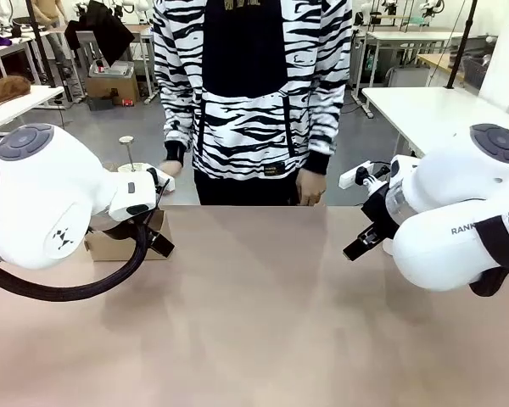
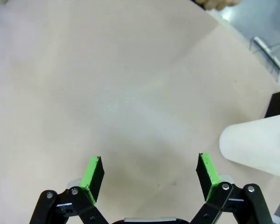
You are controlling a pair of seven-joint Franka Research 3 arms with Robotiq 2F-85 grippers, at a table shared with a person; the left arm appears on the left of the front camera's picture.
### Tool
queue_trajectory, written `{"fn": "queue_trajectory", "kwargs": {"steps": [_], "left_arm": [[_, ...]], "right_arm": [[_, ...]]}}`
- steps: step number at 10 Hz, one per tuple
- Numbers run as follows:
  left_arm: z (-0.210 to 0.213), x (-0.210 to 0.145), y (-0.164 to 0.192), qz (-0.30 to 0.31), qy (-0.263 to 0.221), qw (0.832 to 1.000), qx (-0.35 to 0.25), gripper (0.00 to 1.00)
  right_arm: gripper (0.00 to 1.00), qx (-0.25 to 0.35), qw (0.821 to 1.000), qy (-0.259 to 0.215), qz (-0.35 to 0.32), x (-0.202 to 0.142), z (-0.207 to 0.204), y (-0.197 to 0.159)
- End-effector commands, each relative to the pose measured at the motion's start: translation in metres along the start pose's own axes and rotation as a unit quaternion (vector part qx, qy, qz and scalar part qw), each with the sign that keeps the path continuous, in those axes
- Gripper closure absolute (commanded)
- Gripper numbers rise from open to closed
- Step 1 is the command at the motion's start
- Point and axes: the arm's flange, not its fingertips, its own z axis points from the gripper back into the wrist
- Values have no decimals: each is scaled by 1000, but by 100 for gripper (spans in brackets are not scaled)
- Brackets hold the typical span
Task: Pour a drink into a cup and package it in a carrier.
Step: Pick up the 600 ml Paper Cup and place it in the middle top area of the table.
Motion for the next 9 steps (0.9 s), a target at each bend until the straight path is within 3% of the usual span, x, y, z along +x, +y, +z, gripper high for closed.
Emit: {"fn": "queue_trajectory", "kwargs": {"steps": [1,3,4,7,9], "left_arm": [[0,0,0,0,0,1000,0,0],[0,0,0,0,0,1000,0,0],[0,0,0,0,0,1000,0,0],[0,0,0,0,0,1000,0,0],[0,0,0,0,0,1000,0,0]], "right_arm": [[0,0,1000,0,0,0,0,0],[0,0,1000,0,0,0,0,0],[0,-15,1000,10,-15,19,11,-12],[0,2,999,-15,-33,60,90,-53],[0,59,996,-62,-23,49,154,-108]]}}
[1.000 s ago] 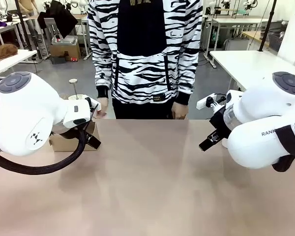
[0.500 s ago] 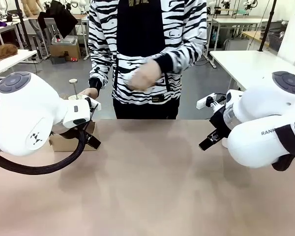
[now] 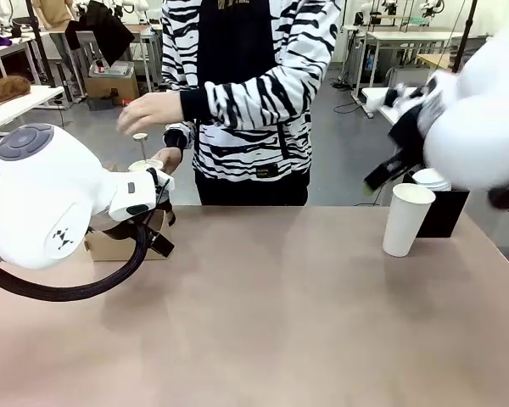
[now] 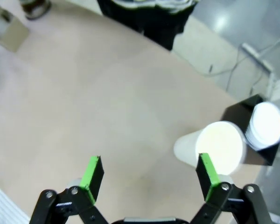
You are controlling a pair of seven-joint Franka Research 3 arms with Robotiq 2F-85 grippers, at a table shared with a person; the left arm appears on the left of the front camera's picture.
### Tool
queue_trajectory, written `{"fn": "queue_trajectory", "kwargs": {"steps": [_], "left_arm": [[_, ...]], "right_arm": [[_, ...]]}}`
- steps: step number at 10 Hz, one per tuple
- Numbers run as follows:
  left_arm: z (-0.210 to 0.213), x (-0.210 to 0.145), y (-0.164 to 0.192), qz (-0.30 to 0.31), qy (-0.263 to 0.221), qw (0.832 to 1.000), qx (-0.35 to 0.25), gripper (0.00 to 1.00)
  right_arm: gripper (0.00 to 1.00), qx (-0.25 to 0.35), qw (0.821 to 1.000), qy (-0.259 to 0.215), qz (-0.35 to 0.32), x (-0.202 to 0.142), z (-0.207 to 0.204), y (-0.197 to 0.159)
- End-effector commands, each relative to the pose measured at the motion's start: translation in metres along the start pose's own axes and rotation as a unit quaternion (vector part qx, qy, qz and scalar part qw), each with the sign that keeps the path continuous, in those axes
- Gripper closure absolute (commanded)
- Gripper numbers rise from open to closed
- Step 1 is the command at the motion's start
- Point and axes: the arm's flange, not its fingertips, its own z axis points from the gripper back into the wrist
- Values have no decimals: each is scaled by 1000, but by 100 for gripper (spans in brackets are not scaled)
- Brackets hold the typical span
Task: Pour a drink into a cup and package it in a carrier.
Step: Pick up the 600 ml Paper Cup and place it in the middle top area of the table.
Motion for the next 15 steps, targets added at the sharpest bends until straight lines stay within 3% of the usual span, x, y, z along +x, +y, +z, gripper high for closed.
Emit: {"fn": "queue_trajectory", "kwargs": {"steps": [1,4,7,9,10,15], "left_arm": [[0,0,0,0,0,1000,0,0],[0,0,0,0,0,1000,0,0],[0,0,0,0,0,1000,0,0],[0,0,0,0,0,1000,0,0],[0,0,0,0,0,1000,0,0],[0,0,0,0,0,1000,0,0]], "right_arm": [[0,84,995,-38,30,-20,50,-60],[0,176,970,-136,93,-79,80,-140],[0,223,945,-224,81,-139,35,-177],[0,238,926,-287,52,-164,-2,-180],[0,206,949,-229,75,-154,46,-174],[0,210,949,-221,77,-155,38,-174]]}}
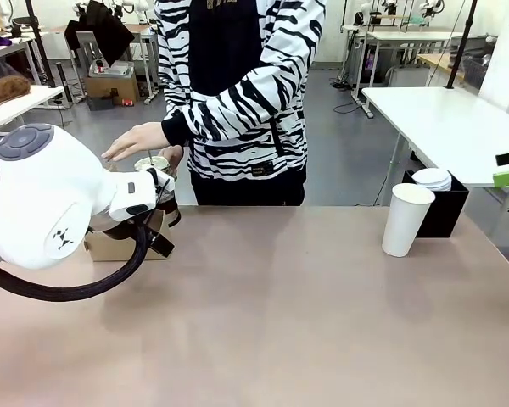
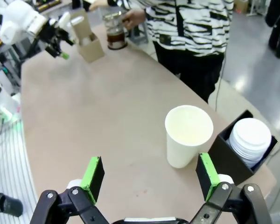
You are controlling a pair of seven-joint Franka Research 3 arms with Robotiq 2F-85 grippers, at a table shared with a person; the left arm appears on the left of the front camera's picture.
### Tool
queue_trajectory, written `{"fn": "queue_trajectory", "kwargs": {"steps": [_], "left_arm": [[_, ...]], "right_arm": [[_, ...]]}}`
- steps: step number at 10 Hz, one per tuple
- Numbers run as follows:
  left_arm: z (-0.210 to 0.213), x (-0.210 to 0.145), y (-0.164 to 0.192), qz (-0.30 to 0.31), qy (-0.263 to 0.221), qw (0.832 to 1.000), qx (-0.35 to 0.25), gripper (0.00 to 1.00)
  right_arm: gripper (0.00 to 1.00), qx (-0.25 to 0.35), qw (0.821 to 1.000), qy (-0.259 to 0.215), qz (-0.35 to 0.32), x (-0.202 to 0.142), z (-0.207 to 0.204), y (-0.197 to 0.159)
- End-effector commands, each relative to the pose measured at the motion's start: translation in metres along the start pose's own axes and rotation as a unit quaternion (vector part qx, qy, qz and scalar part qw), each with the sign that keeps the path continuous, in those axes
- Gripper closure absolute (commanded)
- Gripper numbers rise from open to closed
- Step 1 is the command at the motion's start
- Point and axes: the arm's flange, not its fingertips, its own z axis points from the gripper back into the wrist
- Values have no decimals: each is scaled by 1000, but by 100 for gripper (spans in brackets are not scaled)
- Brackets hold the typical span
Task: Pour a drink into a cup and package it in a carrier.
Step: Pick up the 600 ml Paper Cup and place it in the middle top area of the table.
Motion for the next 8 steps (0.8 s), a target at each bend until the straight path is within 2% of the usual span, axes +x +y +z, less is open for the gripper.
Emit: {"fn": "queue_trajectory", "kwargs": {"steps": [1,2,5,8], "left_arm": [[0,0,0,1,-1,1000,-1,0],[0,0,0,1,-1,1000,-1,0],[0,0,0,1,-1,1000,-1,0],[0,0,0,1,-1,1000,-1,0]], "right_arm": [[0,6,999,-47,-17,-25,-14,-22],[0,-1,997,-74,-34,-55,-22,-32],[0,-4,987,-158,-10,-128,-52,-43],[0,-6,978,-206,22,-172,-103,-52]]}}
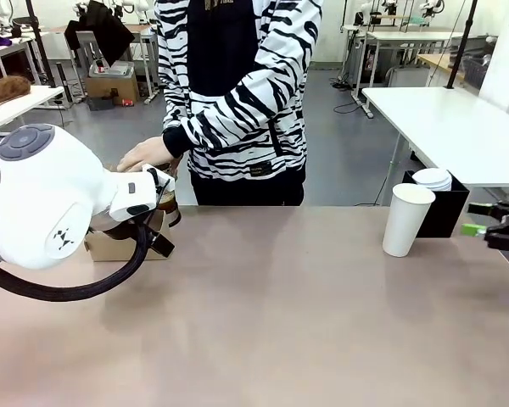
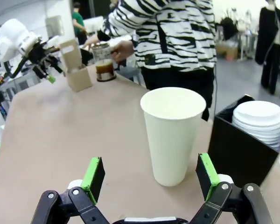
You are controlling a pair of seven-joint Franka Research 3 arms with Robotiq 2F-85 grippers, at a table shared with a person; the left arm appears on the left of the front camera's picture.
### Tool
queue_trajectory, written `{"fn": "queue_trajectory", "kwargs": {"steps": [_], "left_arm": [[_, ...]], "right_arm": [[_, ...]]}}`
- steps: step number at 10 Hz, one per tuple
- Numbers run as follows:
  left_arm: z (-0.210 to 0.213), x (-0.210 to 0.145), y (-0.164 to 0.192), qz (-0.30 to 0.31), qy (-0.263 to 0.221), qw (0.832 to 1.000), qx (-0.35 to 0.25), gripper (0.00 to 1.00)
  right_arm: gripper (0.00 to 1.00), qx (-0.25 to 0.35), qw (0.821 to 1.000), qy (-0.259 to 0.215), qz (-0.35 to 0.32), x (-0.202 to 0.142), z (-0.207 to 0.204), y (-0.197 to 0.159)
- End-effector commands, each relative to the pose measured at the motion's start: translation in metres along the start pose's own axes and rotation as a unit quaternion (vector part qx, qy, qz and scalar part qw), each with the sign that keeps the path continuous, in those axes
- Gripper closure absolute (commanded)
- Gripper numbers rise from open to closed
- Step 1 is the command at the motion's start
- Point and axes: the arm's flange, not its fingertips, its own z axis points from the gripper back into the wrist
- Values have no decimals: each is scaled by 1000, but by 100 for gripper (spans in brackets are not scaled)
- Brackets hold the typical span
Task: Pour a drink into a cup and package it in a carrier.
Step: Pick up the 600 ml Paper Cup and place it in the middle top area of the table.
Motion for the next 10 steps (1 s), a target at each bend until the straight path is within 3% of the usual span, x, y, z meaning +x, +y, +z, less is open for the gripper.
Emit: {"fn": "queue_trajectory", "kwargs": {"steps": [1,4,6,7,10], "left_arm": [[0,0,1,1,-1,1000,-1,0],[0,0,1,1,-1,1000,-1,0],[0,0,1,1,-1,1000,-1,0],[0,0,1,1,-1,1000,-1,0],[0,0,1,1,-1,1000,-1,0]], "right_arm": [[0,2,999,-39,29,-31,-19,-18],[0,-42,995,-80,29,-47,-46,-18],[0,-80,995,-54,8,-37,-44,-19],[0,-34,997,-67,1,-48,-44,-18],[0,-67,996,-61,-19,-47,-47,-31]]}}
